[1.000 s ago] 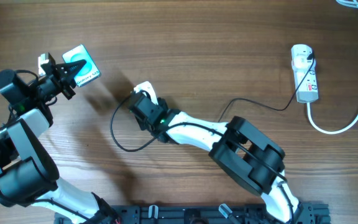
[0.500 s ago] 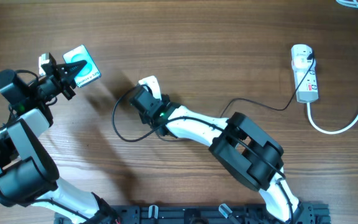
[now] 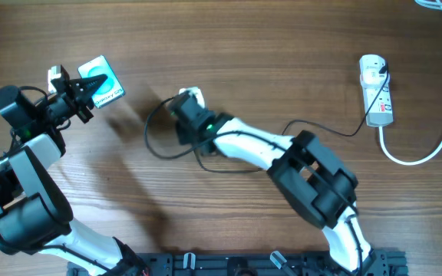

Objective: Plug charger to phone and switch on socket

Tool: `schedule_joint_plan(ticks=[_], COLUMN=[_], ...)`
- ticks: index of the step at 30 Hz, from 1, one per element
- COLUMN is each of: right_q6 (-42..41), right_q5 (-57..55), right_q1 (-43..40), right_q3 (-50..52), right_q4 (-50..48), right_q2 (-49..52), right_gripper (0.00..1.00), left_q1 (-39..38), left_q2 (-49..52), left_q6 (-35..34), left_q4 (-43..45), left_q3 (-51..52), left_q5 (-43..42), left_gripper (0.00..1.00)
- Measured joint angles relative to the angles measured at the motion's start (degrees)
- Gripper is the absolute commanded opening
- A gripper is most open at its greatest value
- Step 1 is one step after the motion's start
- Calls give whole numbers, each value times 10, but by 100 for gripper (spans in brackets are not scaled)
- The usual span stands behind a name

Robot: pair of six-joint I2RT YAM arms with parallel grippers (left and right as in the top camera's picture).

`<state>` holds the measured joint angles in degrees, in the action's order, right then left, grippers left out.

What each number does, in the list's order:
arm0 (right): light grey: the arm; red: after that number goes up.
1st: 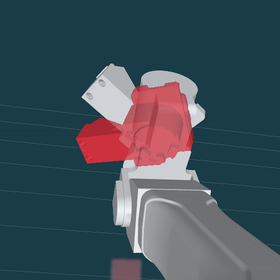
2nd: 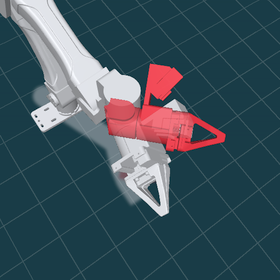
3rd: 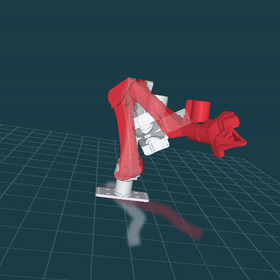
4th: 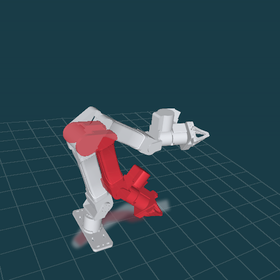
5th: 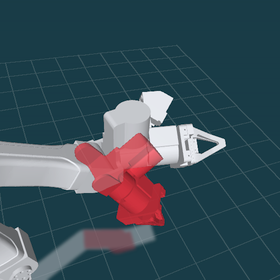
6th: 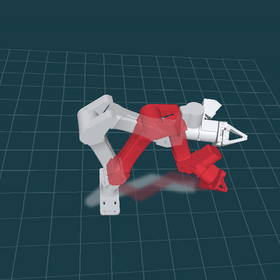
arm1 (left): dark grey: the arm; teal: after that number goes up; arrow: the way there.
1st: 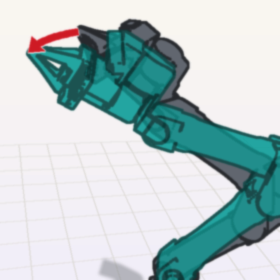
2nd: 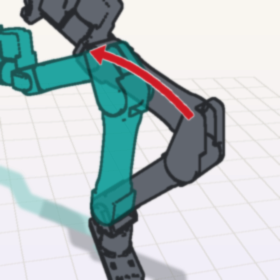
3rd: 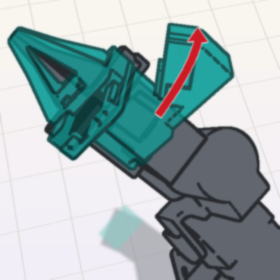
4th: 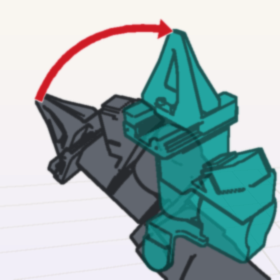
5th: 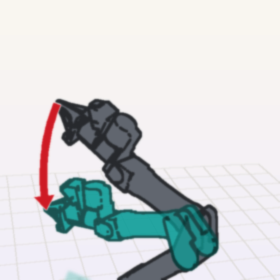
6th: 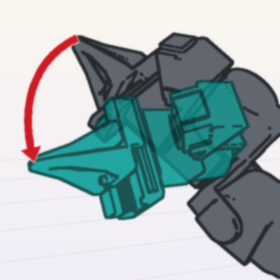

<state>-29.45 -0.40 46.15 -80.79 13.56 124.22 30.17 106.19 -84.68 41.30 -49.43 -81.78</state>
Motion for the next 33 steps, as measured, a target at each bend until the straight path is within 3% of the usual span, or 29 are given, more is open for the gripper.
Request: schedule_joint_plan(ticks=[9,19,25,26,27,29,31,33], right_q6=[-5,39,68,69,69,70,73,75], right_q5=[263,340,326,315,304,273,217,165], right_q1=[-107,-118,-128,-129,-130,-129,-116,-94], right_q3=[1,1,1,1,1,2,2,2], right_q4=[17,114,185,193,200,209,199,179], right_q2=[-23,-128,-177,-177,-177,-177,-177,-176], right_gripper=[4,4,4,13,39,72,87,95], left_q1=[-1,-74,-130,-134,-135,-133,-126,-116], left_q2=[0,0,0,0,0,0,0,0], left_q6=[5,38,47,48,48,49,49,49], left_q4=[0,1,1,1,1,1,1,1], left_q3=[0,0,0,0,0,0,0,0], left_q5=[-11,-21,-6,0,4,12,21,25], left_gripper=[4,4,4,4,4,4,4,4])
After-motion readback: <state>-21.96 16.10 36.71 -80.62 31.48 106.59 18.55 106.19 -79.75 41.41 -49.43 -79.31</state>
